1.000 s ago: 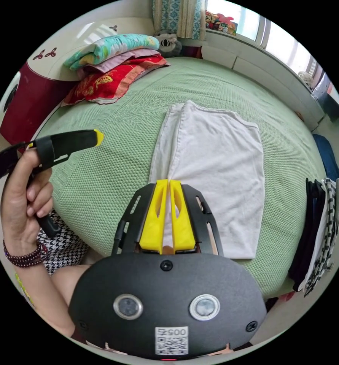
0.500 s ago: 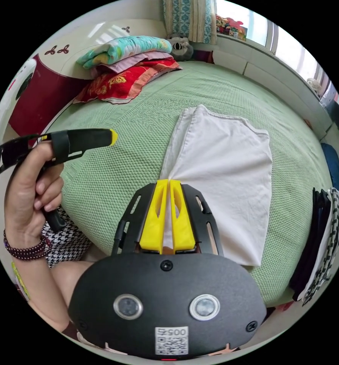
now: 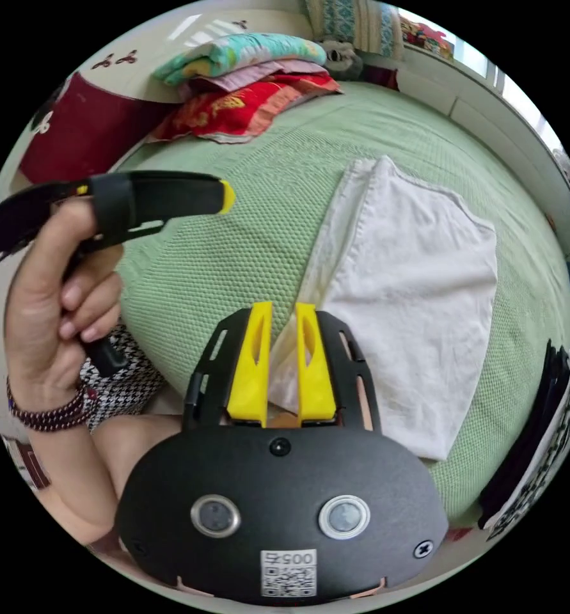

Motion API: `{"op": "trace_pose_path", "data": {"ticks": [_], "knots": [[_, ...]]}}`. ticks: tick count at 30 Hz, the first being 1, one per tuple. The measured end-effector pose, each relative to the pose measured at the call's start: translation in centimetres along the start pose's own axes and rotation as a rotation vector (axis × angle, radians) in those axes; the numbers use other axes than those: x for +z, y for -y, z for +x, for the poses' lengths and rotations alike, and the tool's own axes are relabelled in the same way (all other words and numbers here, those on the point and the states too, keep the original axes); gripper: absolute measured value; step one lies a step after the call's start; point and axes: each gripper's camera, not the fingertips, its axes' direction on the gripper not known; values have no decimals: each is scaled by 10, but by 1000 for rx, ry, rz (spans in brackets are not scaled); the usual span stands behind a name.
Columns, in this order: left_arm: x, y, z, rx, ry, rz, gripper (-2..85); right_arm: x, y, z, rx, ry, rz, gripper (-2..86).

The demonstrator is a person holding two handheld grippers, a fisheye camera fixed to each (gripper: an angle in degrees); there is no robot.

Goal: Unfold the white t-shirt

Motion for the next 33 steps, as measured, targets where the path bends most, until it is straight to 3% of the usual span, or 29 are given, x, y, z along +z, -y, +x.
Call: {"op": "trace_pose_path", "data": {"ticks": [7,16,26,33], "knots": [[2,-1,-1,5,13,-11,-7,2,4,11,48,-123,18,115],[5,0,-3,2,13,-16,-6,27,14,0,22,-279,-17,100],[10,2,1,14,24,-27,-7,6,20,42,112,-119,-12,5],[16,1,10,42,50,-46,-6,-2,22,67,164,-36,-5,-7]]}}
